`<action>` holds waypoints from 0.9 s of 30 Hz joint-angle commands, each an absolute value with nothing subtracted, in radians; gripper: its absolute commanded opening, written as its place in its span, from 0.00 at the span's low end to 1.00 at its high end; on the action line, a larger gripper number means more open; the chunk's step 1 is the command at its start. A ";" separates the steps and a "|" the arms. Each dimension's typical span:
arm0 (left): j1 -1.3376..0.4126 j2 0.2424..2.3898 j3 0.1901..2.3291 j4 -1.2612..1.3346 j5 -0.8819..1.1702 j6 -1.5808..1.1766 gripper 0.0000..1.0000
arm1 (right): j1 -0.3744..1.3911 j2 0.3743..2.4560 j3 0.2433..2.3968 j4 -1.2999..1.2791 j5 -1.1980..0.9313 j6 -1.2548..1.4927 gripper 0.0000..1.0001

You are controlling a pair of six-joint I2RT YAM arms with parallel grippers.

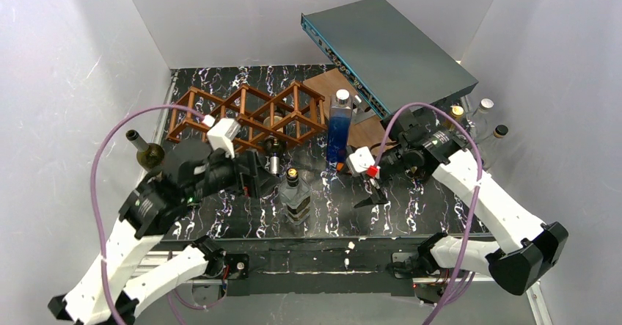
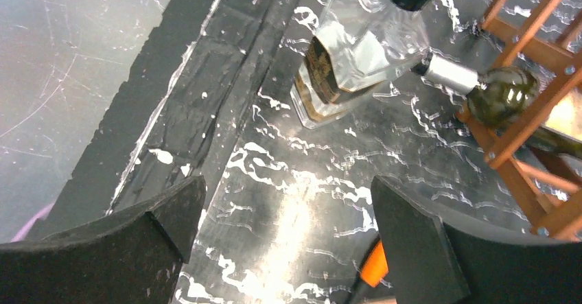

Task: Take the wine bottle off the wine rack
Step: Place the wine bottle at the center of the board.

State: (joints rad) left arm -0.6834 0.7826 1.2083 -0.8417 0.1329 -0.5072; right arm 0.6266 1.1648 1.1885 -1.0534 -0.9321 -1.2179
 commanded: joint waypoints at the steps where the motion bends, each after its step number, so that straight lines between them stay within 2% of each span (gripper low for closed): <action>1: -0.682 0.593 1.054 -0.686 -0.020 -0.583 0.98 | 0.742 1.198 1.362 -0.998 -0.821 -0.999 1.00; 8: -0.682 0.451 0.986 -0.737 -0.037 -0.607 0.98 | 0.901 1.342 1.552 -0.816 -0.653 -0.695 1.00; 17: -0.682 0.391 0.944 -0.772 -0.057 -0.641 0.98 | 1.018 1.479 1.632 -0.758 -0.581 -0.614 1.00; 23: -0.681 0.378 0.931 -0.778 -0.054 -0.651 0.98 | 1.059 1.522 1.638 -0.758 -0.571 -0.615 0.86; 27: -0.682 0.378 0.928 -0.778 -0.048 -0.659 0.98 | 1.074 1.540 1.639 -0.756 -0.562 -0.613 0.72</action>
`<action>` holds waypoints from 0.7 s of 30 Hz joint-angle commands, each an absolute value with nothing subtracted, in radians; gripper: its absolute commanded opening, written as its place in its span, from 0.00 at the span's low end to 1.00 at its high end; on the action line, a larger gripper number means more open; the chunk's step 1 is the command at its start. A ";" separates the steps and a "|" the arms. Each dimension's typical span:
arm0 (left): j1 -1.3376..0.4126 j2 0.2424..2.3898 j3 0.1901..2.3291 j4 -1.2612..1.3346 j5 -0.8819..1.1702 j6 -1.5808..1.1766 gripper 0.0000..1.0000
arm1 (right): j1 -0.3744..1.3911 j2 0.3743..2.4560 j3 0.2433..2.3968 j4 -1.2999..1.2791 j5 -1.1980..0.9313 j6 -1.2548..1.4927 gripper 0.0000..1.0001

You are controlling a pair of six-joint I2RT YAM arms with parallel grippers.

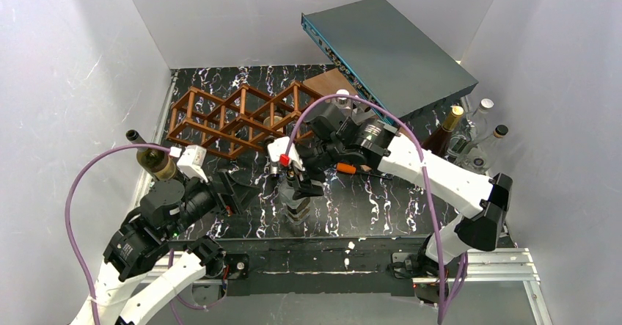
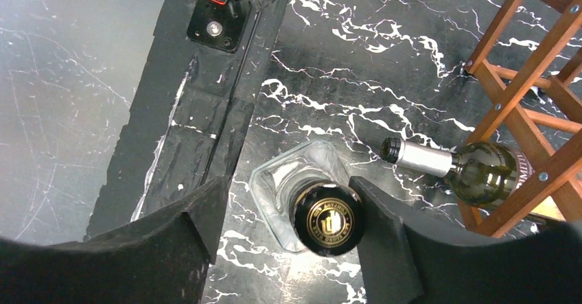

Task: Take the wine bottle off the wine rack
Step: Place the wine bottle at the center of the board, then pick up the wine bottle from the wine rack.

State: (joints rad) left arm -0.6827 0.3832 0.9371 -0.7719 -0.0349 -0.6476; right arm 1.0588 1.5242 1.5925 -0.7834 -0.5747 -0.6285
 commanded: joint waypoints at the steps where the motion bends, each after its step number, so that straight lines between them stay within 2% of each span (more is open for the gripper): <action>1: -0.682 0.377 0.927 -0.777 -0.047 -0.661 0.98 | 1.074 1.541 1.640 -0.755 -0.556 -0.612 0.69; 4: -0.683 0.376 0.925 -0.776 -0.041 -0.670 0.98 | 1.074 1.542 1.639 -0.750 -0.536 -0.604 0.56; 6: -0.682 0.377 0.925 -0.773 -0.034 -0.674 0.98 | 1.074 1.542 1.640 -0.747 -0.513 -0.601 0.41; 9: -0.682 0.378 0.927 -0.773 -0.029 -0.676 0.98 | 1.074 1.538 1.641 -0.748 -0.480 -0.603 0.24; 13: -0.682 0.376 0.928 -0.772 -0.025 -0.678 0.98 | 1.070 1.513 1.655 -0.792 -0.479 -0.645 0.09; 16: -0.682 0.376 0.927 -0.772 -0.020 -0.678 0.98 | 1.042 1.471 1.678 -0.867 -0.519 -0.712 0.01; 21: -0.682 0.370 0.918 -0.742 -0.008 -0.693 0.98 | 0.931 1.382 1.687 -0.987 -0.621 -0.823 0.01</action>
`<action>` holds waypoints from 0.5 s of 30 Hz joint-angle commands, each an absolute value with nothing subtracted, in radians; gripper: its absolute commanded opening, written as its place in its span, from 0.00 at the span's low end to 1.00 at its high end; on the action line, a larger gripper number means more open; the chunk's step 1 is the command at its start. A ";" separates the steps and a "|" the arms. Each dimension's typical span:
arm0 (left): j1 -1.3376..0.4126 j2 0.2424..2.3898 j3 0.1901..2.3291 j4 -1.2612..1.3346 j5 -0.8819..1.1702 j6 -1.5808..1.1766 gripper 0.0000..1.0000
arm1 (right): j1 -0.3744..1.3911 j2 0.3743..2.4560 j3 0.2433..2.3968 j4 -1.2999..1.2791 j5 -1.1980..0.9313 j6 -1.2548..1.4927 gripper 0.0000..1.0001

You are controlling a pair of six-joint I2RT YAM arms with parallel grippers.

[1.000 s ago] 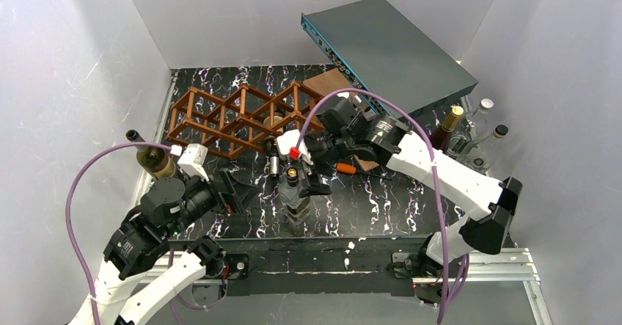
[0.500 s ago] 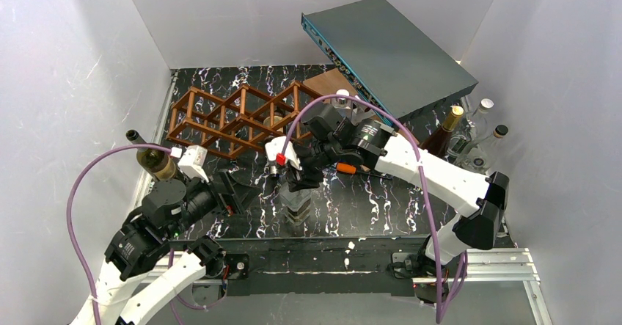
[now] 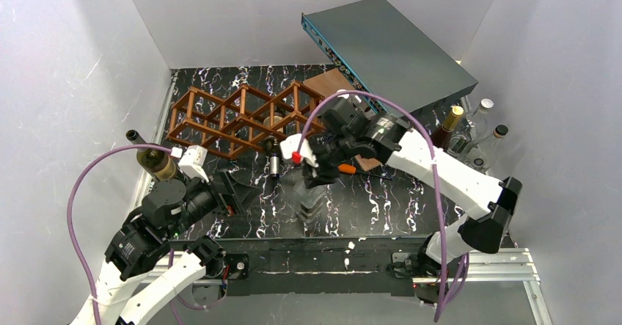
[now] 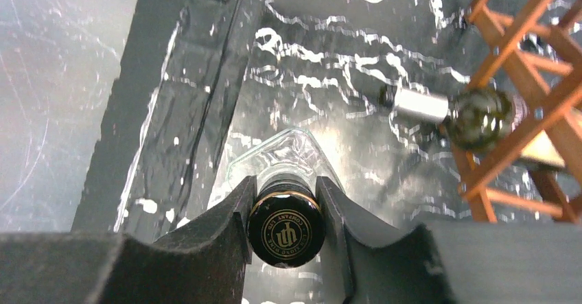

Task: Take the wine bottle off the wine rack
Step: Pick up the wine bottle from the wine rack.

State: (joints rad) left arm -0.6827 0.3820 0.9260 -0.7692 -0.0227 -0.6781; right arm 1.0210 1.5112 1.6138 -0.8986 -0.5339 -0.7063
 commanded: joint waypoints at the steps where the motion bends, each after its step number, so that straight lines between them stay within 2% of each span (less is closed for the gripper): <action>1: -0.683 0.370 0.917 -0.734 -0.007 -0.697 0.98 | 0.904 1.363 1.687 -1.006 -0.637 -0.836 0.01; 7: -0.683 0.380 0.917 -0.702 0.000 -0.701 0.98 | 0.745 1.265 1.663 -1.118 -0.662 -0.892 0.01; 15: -0.683 0.409 0.901 -0.678 0.031 -0.703 0.98 | 0.551 1.166 1.616 -1.155 -0.621 -0.835 0.01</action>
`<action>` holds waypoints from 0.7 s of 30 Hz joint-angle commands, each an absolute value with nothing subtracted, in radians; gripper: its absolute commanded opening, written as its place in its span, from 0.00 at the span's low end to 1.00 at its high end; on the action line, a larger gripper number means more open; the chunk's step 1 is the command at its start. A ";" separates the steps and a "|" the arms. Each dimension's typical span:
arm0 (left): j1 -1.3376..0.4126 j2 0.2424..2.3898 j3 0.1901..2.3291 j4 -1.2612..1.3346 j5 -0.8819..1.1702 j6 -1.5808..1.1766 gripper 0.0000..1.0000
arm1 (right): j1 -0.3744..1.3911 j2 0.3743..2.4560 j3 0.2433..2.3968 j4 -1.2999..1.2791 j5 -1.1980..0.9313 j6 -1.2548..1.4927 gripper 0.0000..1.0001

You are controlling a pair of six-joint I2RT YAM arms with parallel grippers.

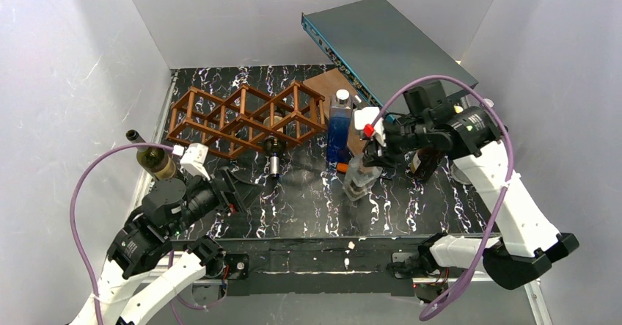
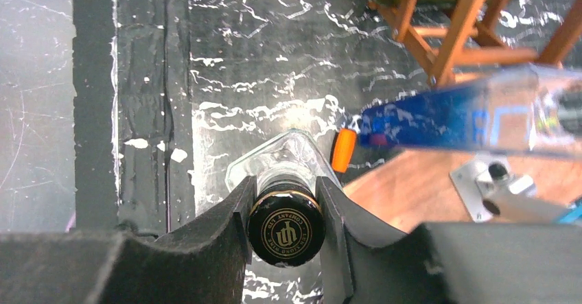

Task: Take the wine bottle off the wine rack
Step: Pick up the wine bottle from the wine rack.

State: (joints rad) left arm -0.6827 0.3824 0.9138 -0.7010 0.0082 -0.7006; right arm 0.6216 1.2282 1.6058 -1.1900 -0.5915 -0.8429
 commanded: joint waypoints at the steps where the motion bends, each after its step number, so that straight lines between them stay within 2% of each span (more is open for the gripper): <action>1: -0.682 0.415 0.902 -0.678 0.033 -0.703 0.98 | 0.534 1.157 1.613 -1.163 -0.613 -0.832 0.01; 8: -0.683 0.456 0.914 -0.670 0.031 -0.711 0.98 | 0.425 1.105 1.565 -1.166 -0.473 -0.795 0.01; 13: -0.682 0.464 0.902 -0.657 0.052 -0.695 0.98 | 0.316 1.068 1.511 -1.174 -0.461 -0.789 0.01; 21: -0.682 0.458 0.899 -0.655 0.071 -0.668 0.98 | 0.260 1.047 1.507 -1.189 -0.393 -0.753 0.01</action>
